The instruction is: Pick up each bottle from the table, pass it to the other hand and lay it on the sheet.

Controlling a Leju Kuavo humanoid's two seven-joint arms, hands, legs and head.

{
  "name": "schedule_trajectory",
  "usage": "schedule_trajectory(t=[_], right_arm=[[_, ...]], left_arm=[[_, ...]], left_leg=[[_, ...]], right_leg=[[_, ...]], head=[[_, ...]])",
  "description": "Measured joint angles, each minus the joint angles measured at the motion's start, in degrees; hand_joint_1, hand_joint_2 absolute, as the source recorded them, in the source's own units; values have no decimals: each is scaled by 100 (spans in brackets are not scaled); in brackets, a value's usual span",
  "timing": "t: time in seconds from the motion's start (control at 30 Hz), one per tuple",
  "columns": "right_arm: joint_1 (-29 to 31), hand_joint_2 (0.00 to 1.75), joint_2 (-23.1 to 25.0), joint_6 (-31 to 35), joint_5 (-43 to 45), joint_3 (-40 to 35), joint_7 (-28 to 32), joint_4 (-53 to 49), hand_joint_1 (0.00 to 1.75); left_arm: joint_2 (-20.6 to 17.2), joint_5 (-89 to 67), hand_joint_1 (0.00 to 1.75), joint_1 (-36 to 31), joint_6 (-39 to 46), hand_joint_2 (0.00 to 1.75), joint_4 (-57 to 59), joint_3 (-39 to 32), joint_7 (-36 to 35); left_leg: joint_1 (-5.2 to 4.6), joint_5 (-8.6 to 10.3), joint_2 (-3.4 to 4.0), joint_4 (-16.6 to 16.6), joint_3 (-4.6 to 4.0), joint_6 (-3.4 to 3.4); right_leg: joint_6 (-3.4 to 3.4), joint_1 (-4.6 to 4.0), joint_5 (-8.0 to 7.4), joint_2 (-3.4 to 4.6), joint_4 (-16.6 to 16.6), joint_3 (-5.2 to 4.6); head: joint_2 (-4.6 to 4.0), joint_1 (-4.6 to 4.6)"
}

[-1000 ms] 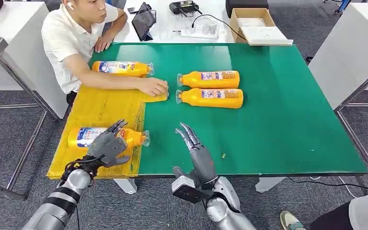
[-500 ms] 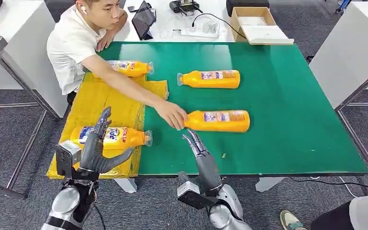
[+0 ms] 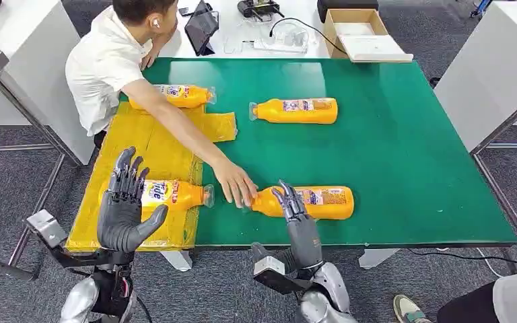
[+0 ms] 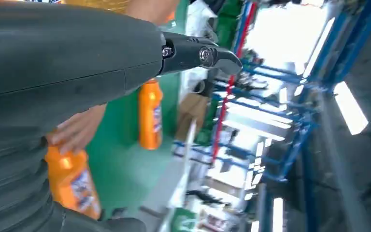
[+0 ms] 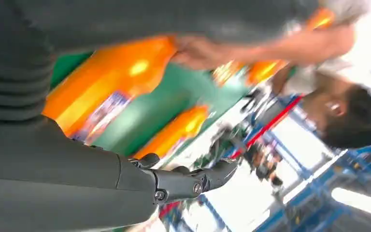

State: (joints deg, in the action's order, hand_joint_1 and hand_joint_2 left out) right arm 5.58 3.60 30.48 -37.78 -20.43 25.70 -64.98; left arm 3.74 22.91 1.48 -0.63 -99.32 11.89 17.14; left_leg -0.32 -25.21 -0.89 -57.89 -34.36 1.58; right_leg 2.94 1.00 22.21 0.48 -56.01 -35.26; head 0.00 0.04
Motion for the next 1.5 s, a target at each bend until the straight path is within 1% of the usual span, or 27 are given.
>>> schedule_trajectory(t=[0.1,0.13,0.23,0.37,0.53,0.6,1.03,1.1,1.2,1.3,1.43,1.5], right_arm=[[43,175,-166,334,-627,138,-372,33,0],[77,175,-268,429,-961,209,-619,78,0],[275,175,-534,493,-1595,420,-1170,320,0],[575,175,-813,450,-2018,775,-1614,782,0],[841,175,-940,450,-2710,997,-2258,1266,0],[906,175,-961,434,-2814,1031,-2380,1388,0],[1014,175,-988,428,-2862,1095,-2434,1687,0],[1026,175,-990,340,-2891,1099,-2491,1714,0],[1120,175,-1001,-1,-2875,1112,-2594,1825,0],[1304,175,-1012,-259,-2733,1141,-2548,2000,0],[1634,175,-1005,-679,-2282,1200,-2105,2402,0],[1837,175,-959,-1099,-2001,1219,-1789,2665,0]], left_arm=[[9,-33,0,125,98,175,-255,4,116],[9,-59,0,150,126,175,-325,2,146],[17,-79,0,210,157,175,-402,-2,170],[63,-114,0,260,74,175,-404,-13,196],[131,-162,0,261,11,175,-404,-17,188],[148,-190,0,262,-2,175,-404,-17,179],[190,-192,0,272,-13,175,-404,-18,164],[190,-201,0,271,-13,175,-402,-18,153],[192,-219,0,268,-31,175,-393,-18,87],[192,-219,0,243,-57,175,-369,-11,39],[192,-184,0,165,-99,175,-303,28,4],[190,-109,0,81,-149,175,-246,68,-33]], left_leg=[[-1,-2,-1,0,-1,2],[-1,-2,-1,0,-1,2],[-2,0,-1,0,0,4],[-3,4,-2,-1,0,7],[-1,3,-1,-2,1,6],[0,3,-1,-2,0,6],[-1,3,-1,-2,-1,6],[-1,2,-1,-2,-1,6],[-1,2,0,-2,-1,6],[-1,3,1,-2,1,6],[-1,4,2,-2,5,6],[-1,5,2,-2,6,7]], right_leg=[[1,0,1,-1,2,1],[2,1,0,-1,3,1],[3,1,-2,-1,2,3],[5,2,-5,-2,2,5],[5,0,-4,-1,1,4],[3,-1,-3,-1,0,3],[3,0,-2,-2,1,3],[3,0,-2,-2,0,3],[3,0,-2,-1,0,3],[3,0,-2,0,1,2],[3,0,-4,0,1,6],[4,0,-6,0,0,7]], head=[[0,-2],[0,-2],[0,-2],[0,-2],[-2,-2],[0,-2],[0,0],[-2,-2],[0,-2],[0,-2],[0,0],[0,0]])
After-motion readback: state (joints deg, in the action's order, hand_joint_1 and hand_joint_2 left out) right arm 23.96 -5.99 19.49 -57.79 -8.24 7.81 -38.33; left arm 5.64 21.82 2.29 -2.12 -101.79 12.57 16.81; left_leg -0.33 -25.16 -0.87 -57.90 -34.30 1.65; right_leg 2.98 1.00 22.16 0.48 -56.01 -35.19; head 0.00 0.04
